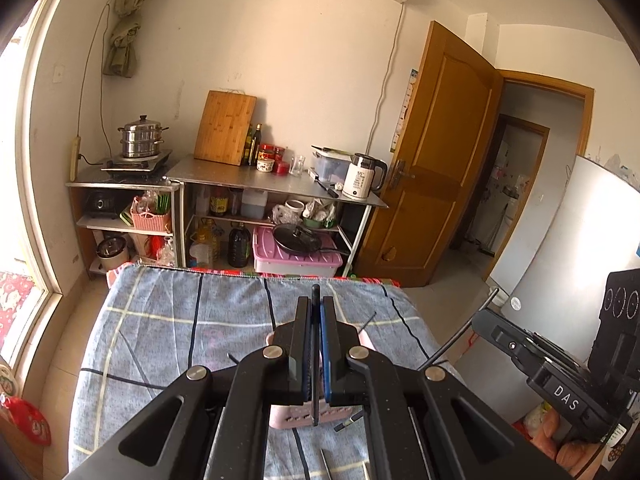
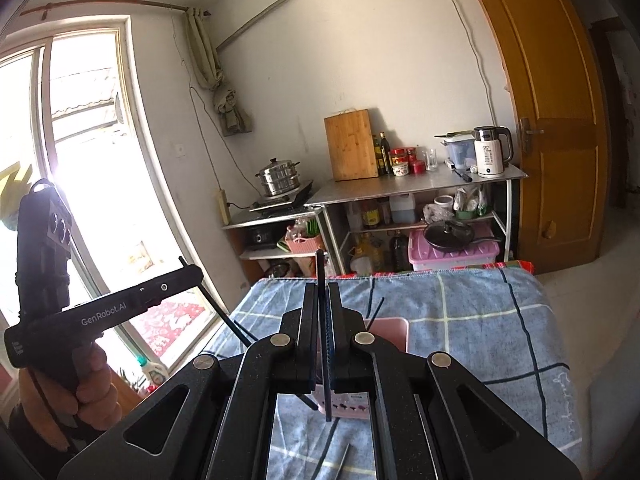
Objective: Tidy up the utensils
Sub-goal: 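Lower both chopsticks into the basket compartments and open both tools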
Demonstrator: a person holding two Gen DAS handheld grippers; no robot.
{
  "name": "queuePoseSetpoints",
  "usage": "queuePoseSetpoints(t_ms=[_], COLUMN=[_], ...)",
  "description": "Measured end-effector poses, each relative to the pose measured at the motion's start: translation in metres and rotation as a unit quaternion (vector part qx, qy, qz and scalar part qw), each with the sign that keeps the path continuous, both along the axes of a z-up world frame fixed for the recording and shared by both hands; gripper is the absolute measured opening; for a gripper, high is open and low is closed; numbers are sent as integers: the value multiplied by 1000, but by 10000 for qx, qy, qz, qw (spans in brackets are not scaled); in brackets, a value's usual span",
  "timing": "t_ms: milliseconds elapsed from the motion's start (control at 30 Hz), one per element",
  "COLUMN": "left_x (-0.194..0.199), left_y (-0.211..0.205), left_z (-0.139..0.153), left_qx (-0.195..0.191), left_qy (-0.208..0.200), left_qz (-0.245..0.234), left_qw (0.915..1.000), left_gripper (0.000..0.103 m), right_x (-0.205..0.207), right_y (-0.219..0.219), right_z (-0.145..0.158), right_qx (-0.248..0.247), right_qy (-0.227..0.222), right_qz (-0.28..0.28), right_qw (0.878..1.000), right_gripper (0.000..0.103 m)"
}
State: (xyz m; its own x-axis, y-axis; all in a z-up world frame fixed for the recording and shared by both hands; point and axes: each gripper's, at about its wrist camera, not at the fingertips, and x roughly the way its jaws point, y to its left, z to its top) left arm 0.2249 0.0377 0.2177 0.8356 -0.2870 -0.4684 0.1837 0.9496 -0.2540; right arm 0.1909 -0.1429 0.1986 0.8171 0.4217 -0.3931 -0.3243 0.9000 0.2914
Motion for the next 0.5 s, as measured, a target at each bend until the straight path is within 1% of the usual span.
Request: queuePoseSetpoints(t_ms=[167, 267, 400, 500], left_x=[18, 29, 43, 51], left_y=[4, 4, 4, 6], left_z=[6, 5, -4, -15], left_qx=[46, 13, -10, -88], left_qy=[-69, -62, -37, 24], left_qz=[76, 100, 99, 96], left_qw=[9999, 9999, 9999, 9999], left_gripper=[4, 4, 4, 4], right_x=[17, 26, 36, 43], right_y=[-2, -6, -11, -11], right_z=[4, 3, -2, -9], right_qx=[145, 262, 431, 454], right_qy=[-53, -65, -22, 46], right_qz=[-83, -165, -271, -328], right_qw=[9998, 9995, 9987, 9984], right_gripper=[3, 3, 3, 3])
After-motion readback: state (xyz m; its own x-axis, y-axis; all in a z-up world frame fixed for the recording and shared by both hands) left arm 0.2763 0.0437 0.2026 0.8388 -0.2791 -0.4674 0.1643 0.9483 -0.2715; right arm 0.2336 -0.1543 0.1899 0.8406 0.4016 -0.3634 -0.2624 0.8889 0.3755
